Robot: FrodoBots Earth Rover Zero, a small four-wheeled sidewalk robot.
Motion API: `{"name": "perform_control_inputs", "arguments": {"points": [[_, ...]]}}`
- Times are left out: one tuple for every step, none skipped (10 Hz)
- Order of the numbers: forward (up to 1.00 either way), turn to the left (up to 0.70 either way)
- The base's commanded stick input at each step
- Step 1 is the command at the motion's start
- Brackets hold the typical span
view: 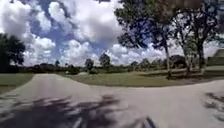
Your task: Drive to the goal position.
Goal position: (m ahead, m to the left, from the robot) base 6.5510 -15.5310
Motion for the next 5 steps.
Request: {"name": "perform_control_inputs", "arguments": {"points": [[0.70, -0.35], [0.70, -0.35], [0.70, -0.35], [0.70, -0.35], [0.70, -0.35]]}}
